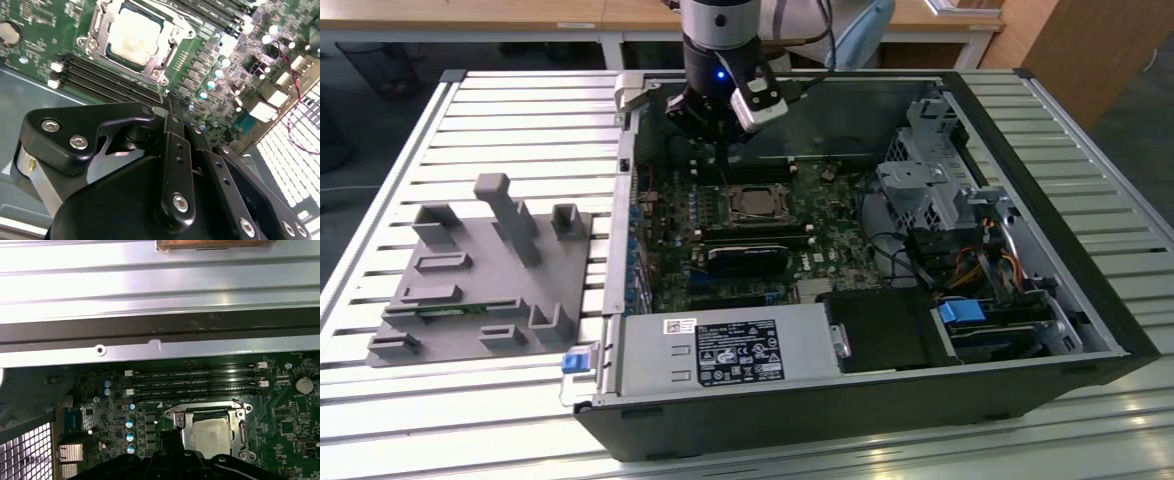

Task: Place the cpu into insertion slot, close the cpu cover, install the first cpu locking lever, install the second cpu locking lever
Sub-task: 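Install the first cpu locking lever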

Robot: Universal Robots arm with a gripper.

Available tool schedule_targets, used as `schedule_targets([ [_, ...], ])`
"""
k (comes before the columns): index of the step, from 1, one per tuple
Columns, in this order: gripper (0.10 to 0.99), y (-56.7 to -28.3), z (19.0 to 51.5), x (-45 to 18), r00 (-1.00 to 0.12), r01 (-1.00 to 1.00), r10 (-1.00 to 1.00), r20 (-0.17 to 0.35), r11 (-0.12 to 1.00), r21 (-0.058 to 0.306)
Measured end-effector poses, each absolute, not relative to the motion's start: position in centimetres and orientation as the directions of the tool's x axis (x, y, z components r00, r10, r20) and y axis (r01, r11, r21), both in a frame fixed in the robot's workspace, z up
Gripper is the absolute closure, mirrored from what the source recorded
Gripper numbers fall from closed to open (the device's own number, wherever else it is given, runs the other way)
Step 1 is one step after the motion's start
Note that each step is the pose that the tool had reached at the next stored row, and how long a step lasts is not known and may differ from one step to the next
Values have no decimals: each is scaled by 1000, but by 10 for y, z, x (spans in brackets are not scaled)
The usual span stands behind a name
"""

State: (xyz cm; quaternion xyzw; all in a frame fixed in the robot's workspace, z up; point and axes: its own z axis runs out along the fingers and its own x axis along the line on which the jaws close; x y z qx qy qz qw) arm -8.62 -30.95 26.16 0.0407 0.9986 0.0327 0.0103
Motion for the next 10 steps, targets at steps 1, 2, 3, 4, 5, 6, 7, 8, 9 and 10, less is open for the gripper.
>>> schedule_targets([
  [1, 980, -309, 262, -88, -996, 81, 82, -18, 995, 66],
  [2, 980, -309, 261, -89, -996, 81, 82, -18, 995, 66],
  [3, 980, -309, 261, -91, -996, 81, 82, -18, 995, 66],
  [4, 980, -308, 261, -92, -996, 81, 82, -18, 995, 66],
  [5, 980, -308, 261, -94, -996, 81, 82, -18, 995, 66],
  [6, 980, -308, 261, -95, -996, 81, 82, -18, 995, 66],
  [7, 980, -308, 261, -97, -996, 81, 82, -18, 995, 66],
  [8, 980, -307, 261, -98, -996, 81, 82, -18, 995, 66],
  [9, 980, -307, 261, -100, -996, 81, 82, -18, 995, 66],
  [10, 980, -306, 261, -101, -996, 81, 82, -18, 995, 66],
])
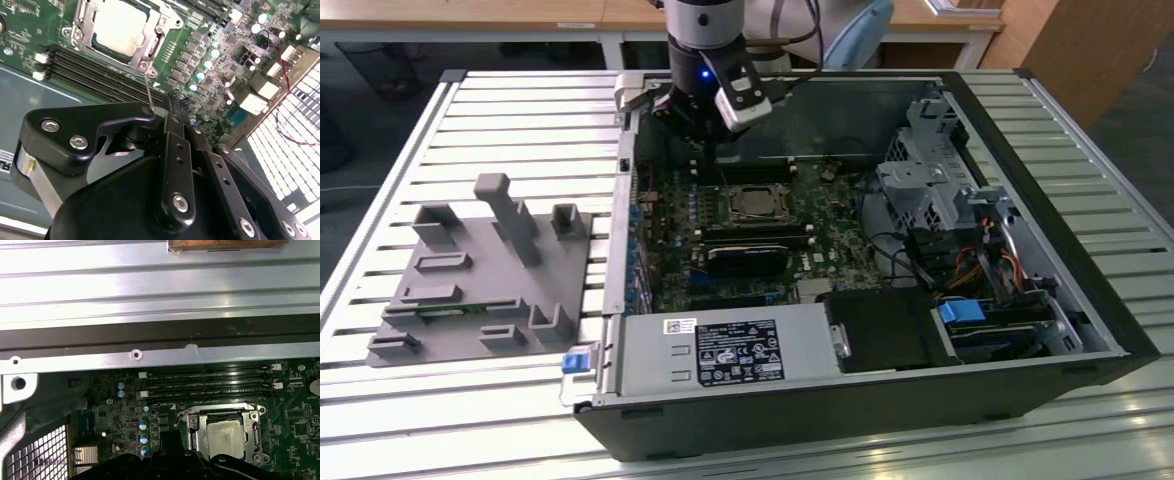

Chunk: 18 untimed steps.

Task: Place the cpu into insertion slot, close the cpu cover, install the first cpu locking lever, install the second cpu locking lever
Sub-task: 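Install the first cpu locking lever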

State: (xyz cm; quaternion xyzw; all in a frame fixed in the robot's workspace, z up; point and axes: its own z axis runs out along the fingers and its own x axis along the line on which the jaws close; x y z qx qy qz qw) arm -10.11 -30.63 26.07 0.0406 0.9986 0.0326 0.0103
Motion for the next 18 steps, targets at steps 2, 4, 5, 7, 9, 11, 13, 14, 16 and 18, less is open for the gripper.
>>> schedule_targets([
  [2, 980, -305, 260, -103, -996, 81, 82, -18, 995, 66],
  [4, 980, -304, 260, -105, -996, 81, 82, -18, 995, 66],
  [5, 980, -303, 260, -106, -996, 81, 82, -18, 995, 66],
  [7, 980, -301, 260, -107, -996, 80, 82, -18, 995, 66],
  [9, 980, -299, 260, -108, -997, 80, 82, -18, 995, 66],
  [11, 980, -296, 259, -108, -997, 80, 81, -18, 995, 66],
  [13, 980, -295, 259, -108, -997, 80, 81, -18, 995, 66],
  [14, 980, -295, 259, -108, -997, 80, 81, -18, 995, 66],
  [16, 980, -294, 259, -106, -997, 80, 81, -18, 995, 66],
  [18, 980, -294, 259, -103, -997, 80, 81, -18, 995, 66],
])
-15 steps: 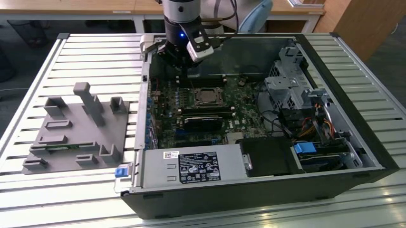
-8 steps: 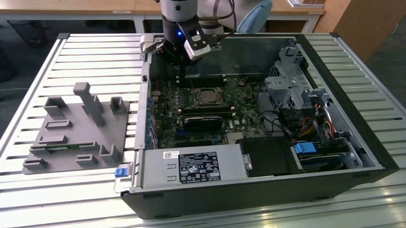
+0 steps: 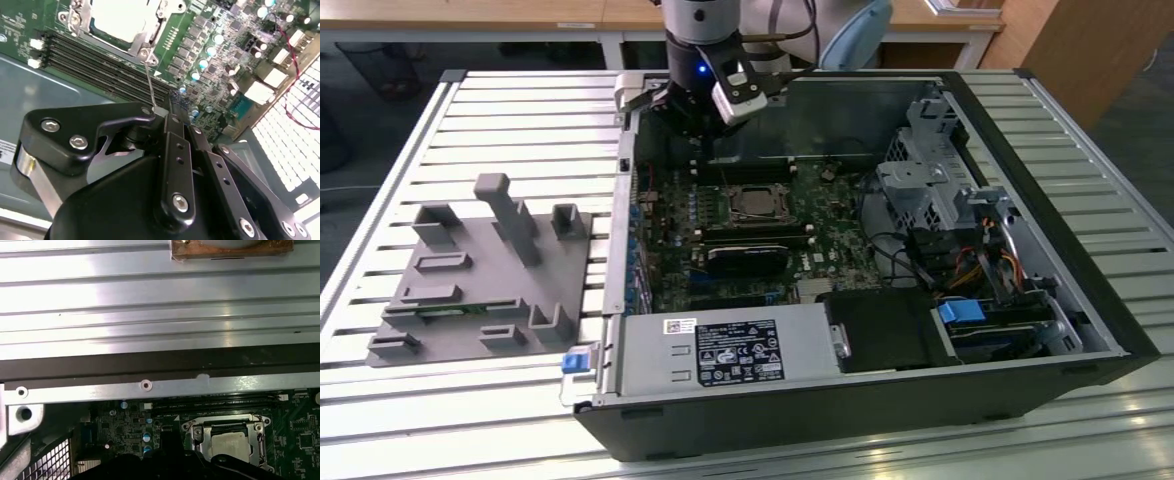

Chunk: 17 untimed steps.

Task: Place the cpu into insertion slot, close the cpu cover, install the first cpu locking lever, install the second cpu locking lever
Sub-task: 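Install the first cpu locking lever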

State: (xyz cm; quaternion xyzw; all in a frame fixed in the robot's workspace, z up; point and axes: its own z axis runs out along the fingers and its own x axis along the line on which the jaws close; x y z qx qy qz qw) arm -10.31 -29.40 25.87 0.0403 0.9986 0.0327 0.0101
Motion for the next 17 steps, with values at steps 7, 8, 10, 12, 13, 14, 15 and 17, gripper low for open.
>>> schedule_targets([
  [7, 980, -294, 258, -90, -997, 80, 81, -17, 995, 66],
  [8, 980, -294, 258, -87, -997, 80, 81, -17, 995, 66],
  [10, 980, -294, 257, -79, -997, 80, 81, -16, 995, 66],
  [12, 980, -294, 255, -70, -997, 80, 81, -11, 995, 66],
  [13, 980, -294, 255, -65, -997, 81, 81, -9, 995, 65],
  [14, 980, -294, 254, -61, -997, 80, 81, -6, 995, 65],
  [15, 980, -294, 253, -56, -997, 81, 81, -4, 995, 65],
  [17, 980, -294, 253, -53, -997, 81, 81, -3, 995, 65],
])
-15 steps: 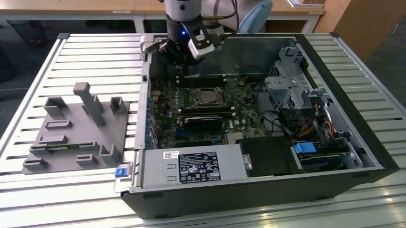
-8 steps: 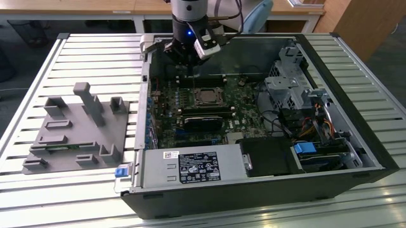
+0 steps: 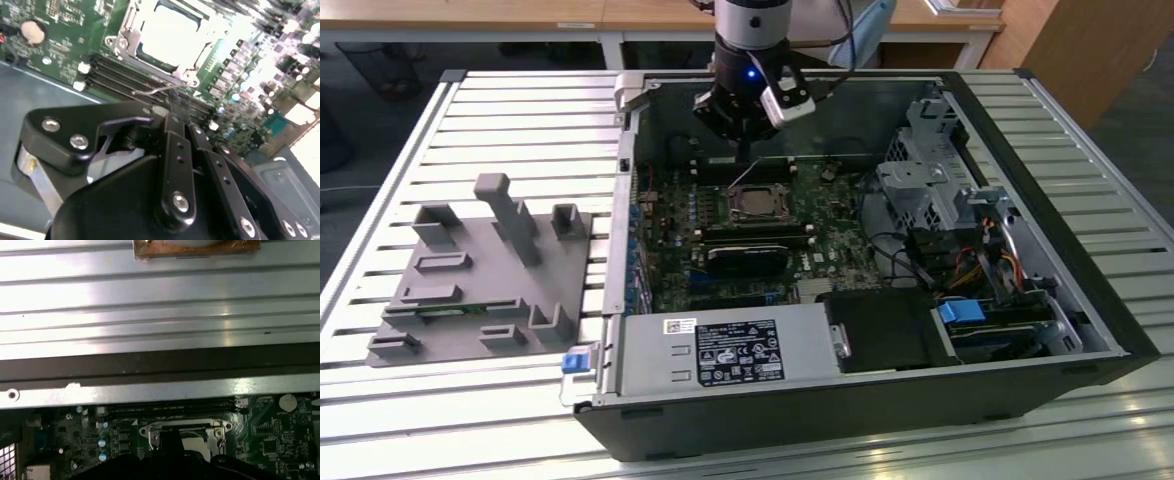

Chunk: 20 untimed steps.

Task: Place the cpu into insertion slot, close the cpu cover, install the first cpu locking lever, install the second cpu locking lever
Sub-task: 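Install the first cpu locking lever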

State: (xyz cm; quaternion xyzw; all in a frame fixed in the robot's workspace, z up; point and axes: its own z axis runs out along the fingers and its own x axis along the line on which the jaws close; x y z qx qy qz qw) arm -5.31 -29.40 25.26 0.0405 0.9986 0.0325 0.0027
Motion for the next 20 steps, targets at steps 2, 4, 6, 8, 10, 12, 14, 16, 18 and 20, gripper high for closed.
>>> schedule_targets([
  [2, 980, -294, 252, -53, -997, 81, 81, -3, 994, 67],
  [4, 980, -295, 252, -53, -997, 81, 81, -1, 992, 94],
  [6, 980, -295, 250, -53, -997, 78, 79, -1, 992, 101],
  [8, 980, -295, 247, -52, -998, 69, 69, -2, 993, 100],
  [10, 980, -295, 244, -51, -998, 55, 55, -2, 993, 100],
  [12, 980, -295, 242, -48, -999, 47, 48, -2, 994, 100],
  [14, 980, -295, 241, -44, -999, 46, 46, -2, 994, 100],
  [16, 980, -295, 240, -41, -999, 46, 46, -3, 994, 100],
  [18, 980, -294, 239, -38, -999, 46, 46, -3, 994, 100],
  [20, 980, -294, 236, -35, -999, 46, 46, -2, 994, 100],
])
